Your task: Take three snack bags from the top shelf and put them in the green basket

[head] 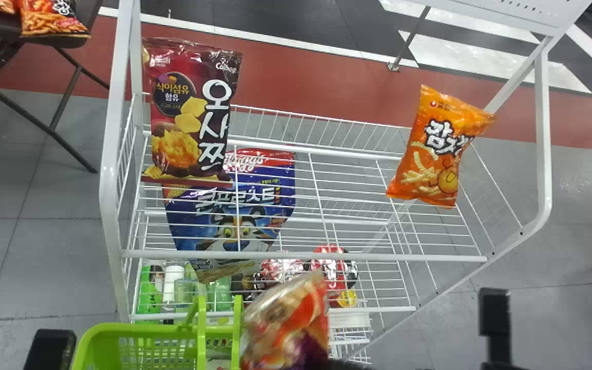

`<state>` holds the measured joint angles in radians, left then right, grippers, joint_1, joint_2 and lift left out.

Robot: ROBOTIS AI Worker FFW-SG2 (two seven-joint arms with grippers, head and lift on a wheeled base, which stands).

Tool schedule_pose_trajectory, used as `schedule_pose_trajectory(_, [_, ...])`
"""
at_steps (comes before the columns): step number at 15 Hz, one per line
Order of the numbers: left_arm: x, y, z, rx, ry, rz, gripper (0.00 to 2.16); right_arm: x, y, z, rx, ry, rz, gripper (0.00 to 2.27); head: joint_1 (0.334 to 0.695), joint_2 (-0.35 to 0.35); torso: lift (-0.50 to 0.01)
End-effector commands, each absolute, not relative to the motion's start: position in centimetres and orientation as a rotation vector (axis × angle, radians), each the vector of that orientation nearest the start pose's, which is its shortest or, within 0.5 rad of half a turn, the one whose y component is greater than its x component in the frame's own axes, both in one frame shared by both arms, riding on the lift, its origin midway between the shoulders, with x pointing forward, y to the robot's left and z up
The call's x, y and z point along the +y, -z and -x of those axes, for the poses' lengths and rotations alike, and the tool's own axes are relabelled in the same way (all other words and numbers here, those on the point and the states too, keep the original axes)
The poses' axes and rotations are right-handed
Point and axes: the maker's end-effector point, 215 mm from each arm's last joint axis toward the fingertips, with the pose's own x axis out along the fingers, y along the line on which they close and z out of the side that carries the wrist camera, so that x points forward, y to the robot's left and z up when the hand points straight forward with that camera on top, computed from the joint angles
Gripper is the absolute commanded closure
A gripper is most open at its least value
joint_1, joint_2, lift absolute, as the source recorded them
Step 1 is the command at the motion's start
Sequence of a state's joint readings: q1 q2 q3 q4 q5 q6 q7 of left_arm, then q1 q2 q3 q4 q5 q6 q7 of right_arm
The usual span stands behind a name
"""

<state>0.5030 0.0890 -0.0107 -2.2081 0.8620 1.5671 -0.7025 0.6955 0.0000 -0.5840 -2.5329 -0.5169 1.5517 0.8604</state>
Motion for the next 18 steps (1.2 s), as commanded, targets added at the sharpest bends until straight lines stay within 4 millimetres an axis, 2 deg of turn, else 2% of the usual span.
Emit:
schedule_pose_trajectory(1, [-3.6,36.6,-14.1,1.182,1.258,1.024,1.4,-16.4,42.7,-17.1,1.09,-0.583,-0.794,2.11,0.695,-0.35,-0.028])
schedule_pose_trajectory(3, [-3.7,36.2,-14.0,1.174,1.269,1.022,1.4,-14.4,45.1,-16.3,1.158,-0.594,-0.803,2.11,0.695,-0.35,-0.028])
schedule_pose_trajectory(5, [-3.9,36.0,-13.8,1.174,1.277,1.02,1.4,-12.9,46.5,-16.5,1.193,-0.611,-0.793,2.11,0.695,-0.35,-0.028])
schedule_pose_trajectory(8, [-3.9,36.0,-13.6,1.178,1.279,1.02,1.4,-10.4,45.9,-17.5,1.181,-0.69,-0.821,2.08,0.695,-0.35,-0.028])
schedule_pose_trajectory(9, [-3.9,36.0,-13.5,1.179,1.279,1.021,1.4,-9.6,45.7,-17.9,1.177,-0.717,-0.839,1.82,0.695,-0.35,-0.028])
schedule_pose_trajectory(10, [-4.0,36.0,-13.4,1.179,1.279,1.021,1.4,-9.2,45.8,-18.1,1.179,-0.732,-0.857,1.34,0.695,-0.35,-0.028])
schedule_pose_trajectory(11, [-3.9,36.0,-13.3,1.181,1.28,1.022,1.4,-8.9,46.0,-17.9,1.187,-0.738,-0.868,0.33,0.695,-0.35,-0.028])
schedule_pose_trajectory(12, [-3.8,35.9,-13.3,1.178,1.279,1.027,1.4,-9.1,46.2,-18.0,1.189,-0.733,-0.868,0.0,0.695,-0.35,-0.028])
schedule_pose_trajectory(16, [-3.7,35.9,-13.4,1.174,1.277,1.027,1.4,-11.1,44.7,-18.9,1.134,-0.711,-0.846,0.06,0.695,-0.35,-0.028])
schedule_pose_trajectory(18, [-3.9,36.0,-13.4,1.176,1.28,1.021,1.4,-13.2,43.3,-19.9,1.08,-0.688,-0.823,0.06,0.695,-0.35,-0.028])
